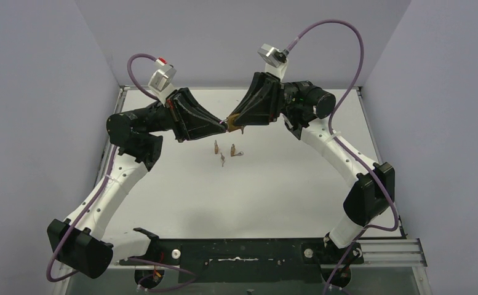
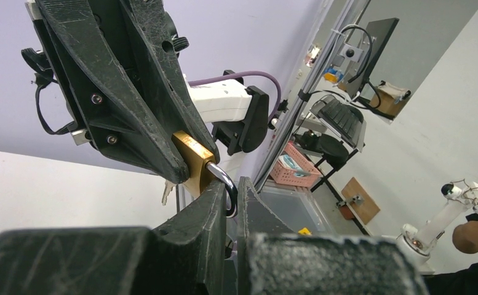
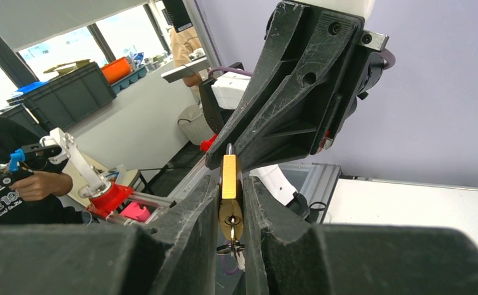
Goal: Lock with the key
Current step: Lock the lock.
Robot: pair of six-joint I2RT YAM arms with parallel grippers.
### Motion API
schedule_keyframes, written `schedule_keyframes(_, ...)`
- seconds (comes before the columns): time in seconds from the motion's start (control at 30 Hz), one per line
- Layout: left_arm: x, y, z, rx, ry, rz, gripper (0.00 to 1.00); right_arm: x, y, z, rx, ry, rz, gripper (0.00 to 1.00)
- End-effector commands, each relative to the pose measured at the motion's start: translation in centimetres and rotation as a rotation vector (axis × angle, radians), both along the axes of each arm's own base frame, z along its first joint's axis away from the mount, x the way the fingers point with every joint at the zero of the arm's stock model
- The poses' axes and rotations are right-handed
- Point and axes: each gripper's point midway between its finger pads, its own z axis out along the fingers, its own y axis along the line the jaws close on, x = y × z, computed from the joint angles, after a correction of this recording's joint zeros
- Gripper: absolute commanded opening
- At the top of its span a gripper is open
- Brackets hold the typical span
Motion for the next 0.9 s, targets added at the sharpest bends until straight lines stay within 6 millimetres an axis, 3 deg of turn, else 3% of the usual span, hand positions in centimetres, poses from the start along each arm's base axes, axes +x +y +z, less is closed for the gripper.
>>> schedule_keyframes(0.0, 4.1, -3.1, -1.6, -0.021, 0.106, 0.082, 0.00, -3.6, 2.6, -0.1, -0.001, 0.026, 0.102, 0.00)
schedule_keyframes(0.13, 3.7, -2.5, -1.0, -0.012, 0.082, 0.078, 0.00, -3.7, 2.0, 0.1, -0.008, 0.013, 0.100, 0.00)
schedule_keyframes(0.37, 4.2, 1.0, 0.2, -0.015, 0.059, 0.159, 0.00, -2.5, -1.0, 1.3, 0.010, -0.007, 0.025, 0.00)
schedule_keyframes(0.47, 4.1, 0.5, 0.1, -0.007, 0.059, 0.160, 0.00, -2.6, 0.1, 0.7, -0.006, -0.001, 0.030, 0.00)
schedule_keyframes(0.63, 3.6, -2.2, -1.3, 0.019, 0.071, 0.117, 0.00, -3.6, 3.4, -1.3, -0.048, 0.015, 0.058, 0.00)
schedule_keyframes(0.87, 3.8, -0.4, -0.7, 0.028, 0.047, 0.150, 0.00, -2.8, 1.4, -0.2, -0.046, -0.016, 0.017, 0.00)
